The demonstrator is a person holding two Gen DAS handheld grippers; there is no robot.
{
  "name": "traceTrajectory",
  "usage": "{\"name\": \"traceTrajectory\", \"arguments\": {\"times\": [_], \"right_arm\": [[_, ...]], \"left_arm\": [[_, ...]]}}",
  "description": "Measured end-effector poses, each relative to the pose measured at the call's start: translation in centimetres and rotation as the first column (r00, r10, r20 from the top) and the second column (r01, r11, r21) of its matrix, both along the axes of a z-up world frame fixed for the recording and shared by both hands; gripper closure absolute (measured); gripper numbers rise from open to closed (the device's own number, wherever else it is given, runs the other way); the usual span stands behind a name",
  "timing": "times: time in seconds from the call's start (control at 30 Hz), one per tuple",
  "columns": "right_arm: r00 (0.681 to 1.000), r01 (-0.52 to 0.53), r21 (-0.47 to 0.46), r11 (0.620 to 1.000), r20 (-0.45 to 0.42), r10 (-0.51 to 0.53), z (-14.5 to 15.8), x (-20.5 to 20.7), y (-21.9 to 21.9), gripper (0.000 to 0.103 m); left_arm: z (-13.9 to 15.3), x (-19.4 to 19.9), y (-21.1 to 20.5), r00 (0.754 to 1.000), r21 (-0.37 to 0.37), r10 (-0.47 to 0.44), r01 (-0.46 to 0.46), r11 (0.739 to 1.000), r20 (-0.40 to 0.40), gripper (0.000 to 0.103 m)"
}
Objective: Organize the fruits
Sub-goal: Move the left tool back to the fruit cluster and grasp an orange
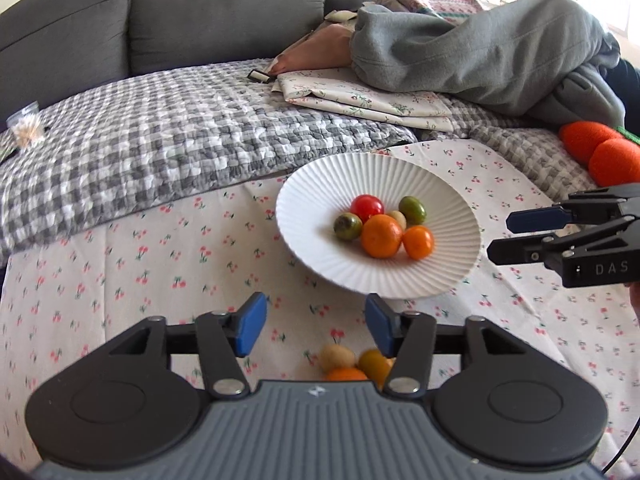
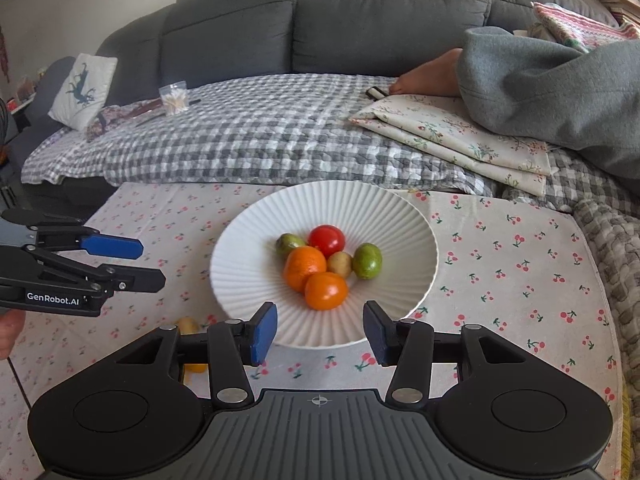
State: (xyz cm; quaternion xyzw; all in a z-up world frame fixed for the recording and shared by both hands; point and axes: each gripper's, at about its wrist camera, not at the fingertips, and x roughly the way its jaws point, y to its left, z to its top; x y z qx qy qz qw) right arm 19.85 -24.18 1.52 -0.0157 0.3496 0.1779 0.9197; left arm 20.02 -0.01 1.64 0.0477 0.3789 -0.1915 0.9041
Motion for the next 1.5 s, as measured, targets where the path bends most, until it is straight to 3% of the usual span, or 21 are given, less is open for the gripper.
{"name": "traceTrajectory", "arguments": {"times": [0.13, 0.2, 0.47, 0.7, 1.27, 1.37, 1.5], "right_arm": [[0.999, -0.028, 0.029, 0.999, -0.034, 0.029, 0.5, -1.1, 0.6, 0.047], [0.998, -0.044, 0.04, 0.998, -0.049, 0.046, 0.6, -1.7, 1.0, 0.039], [0.991, -0.068, 0.159, 0.985, -0.102, 0.085, 0.9, -3.5, 1.5, 0.016], [0.989, -0.049, 0.192, 0.98, -0.127, 0.074, -0.1, -3.6, 1.1, 0.014], [0.985, 0.011, 0.227, 0.974, -0.172, 0.029, -1.4, -3.2, -0.1, 0.009], [0.984, -0.003, 0.21, 0.978, -0.173, 0.04, -1.6, -3.3, 0.3, 0.009], [0.983, -0.015, 0.197, 0.98, -0.176, 0.05, -1.9, -3.4, 0.8, 0.009]], "left_arm": [[0.3, -1.7, 1.0, 1.0, -0.025, 0.025, -0.026, 0.999, -0.017, 0.041], [0.4, -2.1, 1.3, 0.999, -0.033, 0.038, -0.039, 0.999, -0.022, 0.033], [-0.2, -2.9, 1.4, 0.998, -0.041, 0.033, -0.035, 0.999, -0.047, 0.02], [-1.0, -3.2, 1.0, 0.998, -0.04, 0.011, -0.013, 0.999, -0.061, 0.016], [-4.2, -3.2, -0.9, 0.995, 0.05, -0.09, 0.092, 0.994, -0.053, 0.015], [-4.4, -2.5, -0.4, 0.995, 0.015, -0.073, 0.074, 0.997, -0.067, 0.019], [-4.7, -1.5, 0.9, 0.992, -0.096, -0.033, 0.021, 0.995, -0.125, 0.036]]}}
